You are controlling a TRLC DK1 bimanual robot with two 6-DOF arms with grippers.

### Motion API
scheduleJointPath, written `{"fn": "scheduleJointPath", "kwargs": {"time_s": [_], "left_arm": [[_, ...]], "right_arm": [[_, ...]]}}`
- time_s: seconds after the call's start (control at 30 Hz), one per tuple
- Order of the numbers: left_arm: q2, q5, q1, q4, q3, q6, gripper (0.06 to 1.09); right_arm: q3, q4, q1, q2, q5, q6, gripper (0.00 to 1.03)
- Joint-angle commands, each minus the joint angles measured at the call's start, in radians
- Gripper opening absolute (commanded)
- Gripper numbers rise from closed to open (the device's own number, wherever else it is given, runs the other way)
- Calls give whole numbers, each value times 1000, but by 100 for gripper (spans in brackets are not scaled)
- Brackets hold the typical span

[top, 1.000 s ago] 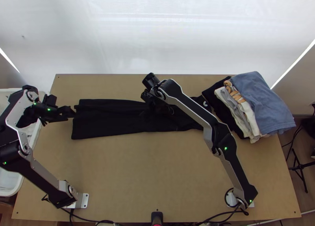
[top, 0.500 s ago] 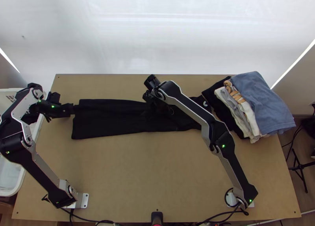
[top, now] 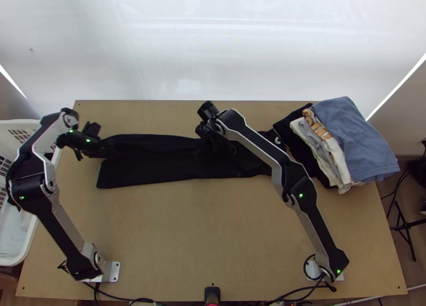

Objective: Fold the t-shirt

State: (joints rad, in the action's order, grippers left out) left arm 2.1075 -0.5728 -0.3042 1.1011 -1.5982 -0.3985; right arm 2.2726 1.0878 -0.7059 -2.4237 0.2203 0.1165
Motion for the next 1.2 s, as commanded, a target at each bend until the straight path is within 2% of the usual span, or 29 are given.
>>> {"fn": "scheduleJointPath", "kwargs": {"time_s": [0.0, 0.1, 0.13, 0.37, 0.57, 0.73, 0.83, 1.0, 1.17], "left_arm": [[-26, -22, 89, 36, 12, 7, 68], [-75, -67, 86, -89, 58, 73, 8], [-101, -65, 80, -142, 80, 93, 9], [-215, -70, -75, -142, 95, 66, 9], [-230, -53, -303, 6, 64, -119, 9], [-228, -25, -412, 108, 24, -186, 9], [-320, -19, -368, 128, 35, -175, 9], [-460, 117, -127, 201, 32, -99, 9], [-517, 215, 180, 258, -11, 7, 9]], "right_arm": [[-7, 0, 20, 0, 1, -5, 99], [-18, 0, 33, 17, 1, -8, 99], [-27, 0, 42, 32, 1, -14, 99], [-205, -20, 163, 252, 13, -29, 99], [-343, -39, 283, 410, 37, -17, 99], [-440, -58, 344, 511, 50, -5, 99], [-493, -68, 365, 566, 54, -5, 99], [-575, -85, 395, 641, 60, -9, 99], [-624, -86, 433, 707, 67, -6, 99]]}}
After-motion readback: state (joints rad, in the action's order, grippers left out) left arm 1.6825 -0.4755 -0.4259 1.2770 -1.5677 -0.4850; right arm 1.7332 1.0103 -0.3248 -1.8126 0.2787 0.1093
